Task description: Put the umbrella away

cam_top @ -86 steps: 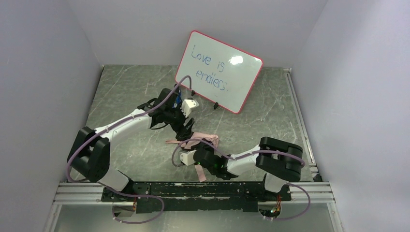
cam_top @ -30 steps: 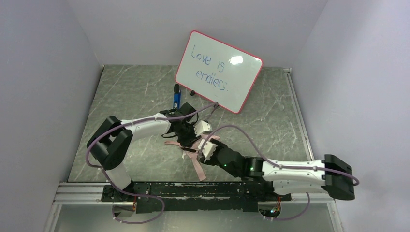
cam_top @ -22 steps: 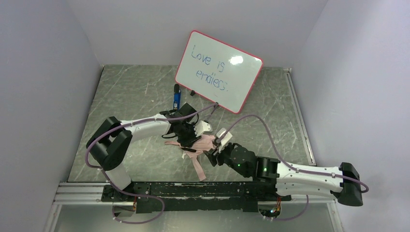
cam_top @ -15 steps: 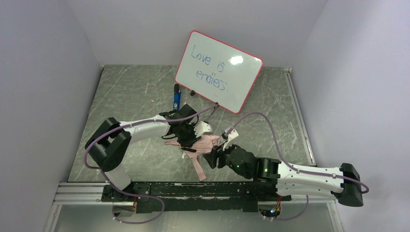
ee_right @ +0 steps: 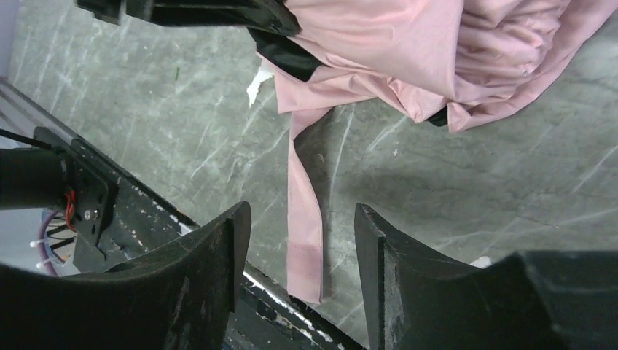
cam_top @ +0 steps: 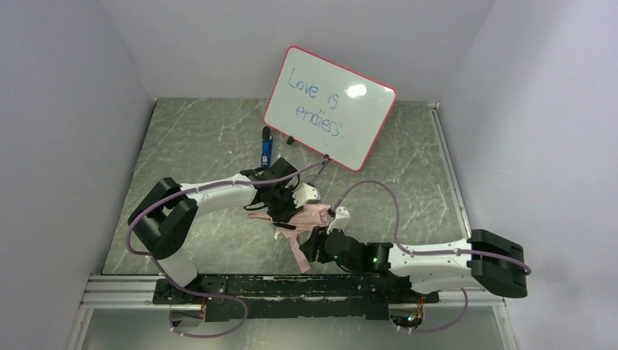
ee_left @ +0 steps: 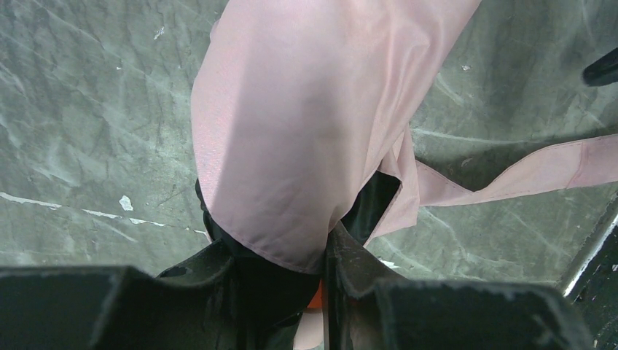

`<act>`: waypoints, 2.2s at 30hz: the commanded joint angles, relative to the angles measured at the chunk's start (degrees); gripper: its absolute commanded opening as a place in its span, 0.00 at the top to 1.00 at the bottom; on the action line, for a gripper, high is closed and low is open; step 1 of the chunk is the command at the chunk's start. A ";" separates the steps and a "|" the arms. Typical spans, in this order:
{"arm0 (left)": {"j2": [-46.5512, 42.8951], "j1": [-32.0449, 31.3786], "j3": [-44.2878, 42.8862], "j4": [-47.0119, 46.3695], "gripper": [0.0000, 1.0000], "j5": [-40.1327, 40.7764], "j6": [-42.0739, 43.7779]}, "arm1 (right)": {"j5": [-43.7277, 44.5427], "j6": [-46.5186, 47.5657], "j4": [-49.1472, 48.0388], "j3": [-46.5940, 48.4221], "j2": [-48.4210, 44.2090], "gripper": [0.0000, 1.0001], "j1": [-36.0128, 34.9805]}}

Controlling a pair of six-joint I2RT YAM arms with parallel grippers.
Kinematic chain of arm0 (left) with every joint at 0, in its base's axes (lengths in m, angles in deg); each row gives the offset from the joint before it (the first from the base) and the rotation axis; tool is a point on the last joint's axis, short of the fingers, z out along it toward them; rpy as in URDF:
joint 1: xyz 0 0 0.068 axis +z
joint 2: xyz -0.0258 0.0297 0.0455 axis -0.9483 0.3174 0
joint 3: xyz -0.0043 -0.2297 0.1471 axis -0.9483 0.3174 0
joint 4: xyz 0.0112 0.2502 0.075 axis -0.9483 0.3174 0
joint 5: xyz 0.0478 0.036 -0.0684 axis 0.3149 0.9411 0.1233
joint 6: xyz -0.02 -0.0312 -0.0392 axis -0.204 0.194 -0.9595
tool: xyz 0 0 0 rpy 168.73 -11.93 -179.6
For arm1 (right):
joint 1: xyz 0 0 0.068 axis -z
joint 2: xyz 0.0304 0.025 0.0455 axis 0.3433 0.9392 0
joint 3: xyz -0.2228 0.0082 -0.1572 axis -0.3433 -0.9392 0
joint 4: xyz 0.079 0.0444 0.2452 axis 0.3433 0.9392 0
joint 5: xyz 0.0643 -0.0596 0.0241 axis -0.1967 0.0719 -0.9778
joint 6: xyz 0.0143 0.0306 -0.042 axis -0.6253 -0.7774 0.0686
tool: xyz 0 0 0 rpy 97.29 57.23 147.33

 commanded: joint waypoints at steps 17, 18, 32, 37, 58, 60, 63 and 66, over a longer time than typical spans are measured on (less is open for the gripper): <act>1.92 0.48 2.04 0.21 0.95 8.88 0.32 | -5.39 -3.70 -18.84 2.96 20.47 0.45 4.79; 1.89 0.51 2.03 0.30 0.95 8.85 0.33 | -6.01 -3.55 -19.29 3.06 21.15 0.46 5.08; 1.97 0.39 1.79 0.43 0.95 9.21 0.42 | -10.31 -5.46 -20.26 3.64 27.59 0.64 5.57; 1.84 0.40 1.94 0.35 0.95 9.45 0.42 | -9.70 -5.50 -17.92 4.62 29.22 0.65 5.69; -1.61 0.52 3.38 -1.38 0.95 13.37 -0.15 | -11.50 -8.29 -14.70 -1.54 23.86 1.00 6.46; -1.98 0.48 3.60 -1.72 0.95 13.85 -0.52 | -11.15 -8.60 -13.12 -2.96 21.47 1.00 6.43; -2.36 0.56 3.83 -2.00 0.95 14.18 -0.68 | -10.91 -8.28 -11.06 -4.68 17.04 1.00 6.41; -2.33 0.55 3.88 -2.55 0.95 14.58 -1.34 | -12.03 -6.63 -9.80 -5.98 13.31 1.00 6.43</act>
